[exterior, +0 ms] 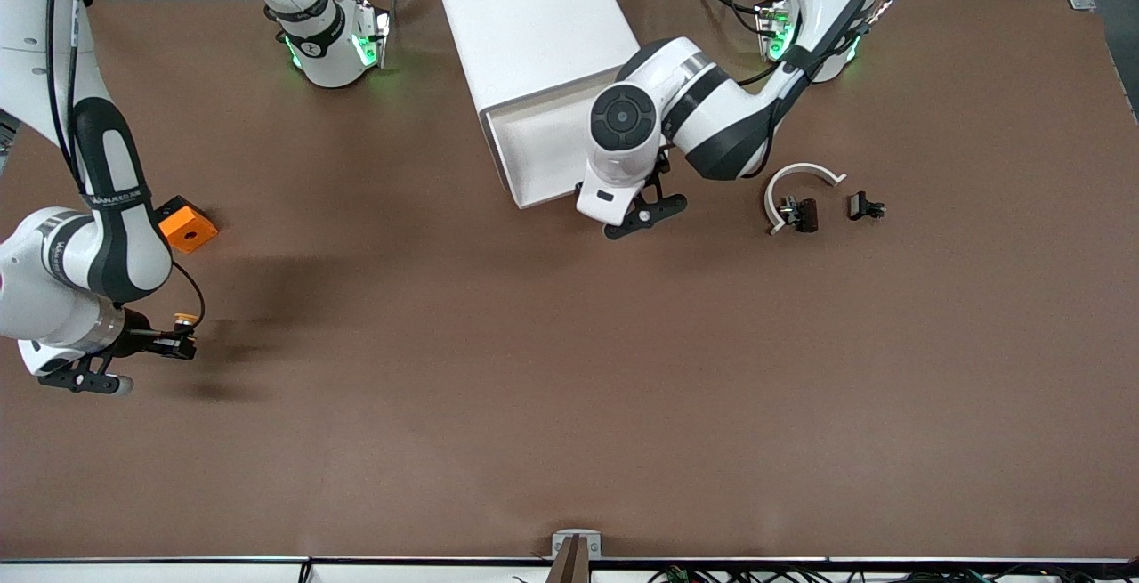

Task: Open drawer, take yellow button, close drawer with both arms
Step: 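Lower the button beside the orange cube and open the right gripper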

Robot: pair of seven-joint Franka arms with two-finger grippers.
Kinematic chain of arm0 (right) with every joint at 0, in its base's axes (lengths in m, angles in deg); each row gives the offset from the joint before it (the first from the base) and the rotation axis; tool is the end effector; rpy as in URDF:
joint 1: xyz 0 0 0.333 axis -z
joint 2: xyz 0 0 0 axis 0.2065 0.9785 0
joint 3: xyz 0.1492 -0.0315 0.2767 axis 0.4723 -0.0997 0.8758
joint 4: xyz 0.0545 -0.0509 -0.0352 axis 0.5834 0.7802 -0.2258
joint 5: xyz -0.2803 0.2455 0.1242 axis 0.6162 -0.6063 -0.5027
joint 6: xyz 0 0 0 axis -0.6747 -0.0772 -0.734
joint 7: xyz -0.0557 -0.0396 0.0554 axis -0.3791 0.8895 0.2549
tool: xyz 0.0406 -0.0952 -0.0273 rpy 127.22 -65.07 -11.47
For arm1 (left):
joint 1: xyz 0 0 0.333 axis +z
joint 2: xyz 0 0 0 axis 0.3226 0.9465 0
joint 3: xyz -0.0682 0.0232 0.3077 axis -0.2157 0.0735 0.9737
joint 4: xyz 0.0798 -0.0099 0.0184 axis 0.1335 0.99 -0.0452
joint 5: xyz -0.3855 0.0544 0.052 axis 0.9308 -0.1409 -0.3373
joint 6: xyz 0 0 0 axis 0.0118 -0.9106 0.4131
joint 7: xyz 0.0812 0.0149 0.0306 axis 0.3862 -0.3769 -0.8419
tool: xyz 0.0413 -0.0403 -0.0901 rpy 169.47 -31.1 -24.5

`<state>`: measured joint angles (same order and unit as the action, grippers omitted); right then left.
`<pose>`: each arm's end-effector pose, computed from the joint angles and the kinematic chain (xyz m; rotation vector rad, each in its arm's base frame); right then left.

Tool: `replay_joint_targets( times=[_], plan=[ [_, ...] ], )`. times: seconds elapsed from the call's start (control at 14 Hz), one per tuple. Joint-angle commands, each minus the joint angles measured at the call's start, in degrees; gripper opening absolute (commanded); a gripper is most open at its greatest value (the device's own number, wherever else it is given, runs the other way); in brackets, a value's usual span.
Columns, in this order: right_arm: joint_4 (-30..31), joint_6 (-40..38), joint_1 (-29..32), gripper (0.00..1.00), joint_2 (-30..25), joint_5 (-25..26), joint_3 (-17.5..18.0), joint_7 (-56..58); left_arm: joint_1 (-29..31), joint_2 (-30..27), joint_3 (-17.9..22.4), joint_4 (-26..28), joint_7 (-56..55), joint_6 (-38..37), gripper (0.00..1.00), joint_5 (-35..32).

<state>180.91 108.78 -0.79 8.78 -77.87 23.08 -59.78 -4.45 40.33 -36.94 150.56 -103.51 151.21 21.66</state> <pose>0.6586 -0.1803 0.2230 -3.1305 0.2245 -0.0293 0.4522 -0.4637 0.3527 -2.9616 -0.5834 0.3958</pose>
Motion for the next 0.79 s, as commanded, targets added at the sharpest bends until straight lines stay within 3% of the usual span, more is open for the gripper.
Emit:
replay_joint_targets(
  times=[0.0, 0.72],
  plan=[
    [-0.56, 0.34, 1.62, 0.0, 0.76, -0.22, 1.29, 1.34, 0.24, -0.88, -1.12, 0.47, -1.04, -1.39, 1.0, 4.86],
    [-0.47, 4.56, 2.06, 0.0, 3.93, -0.4, 1.47, 1.42, -0.64, 0.79, -2.96, 0.47, -3.23, -1.39, 1.0, 14.97]
  ],
)
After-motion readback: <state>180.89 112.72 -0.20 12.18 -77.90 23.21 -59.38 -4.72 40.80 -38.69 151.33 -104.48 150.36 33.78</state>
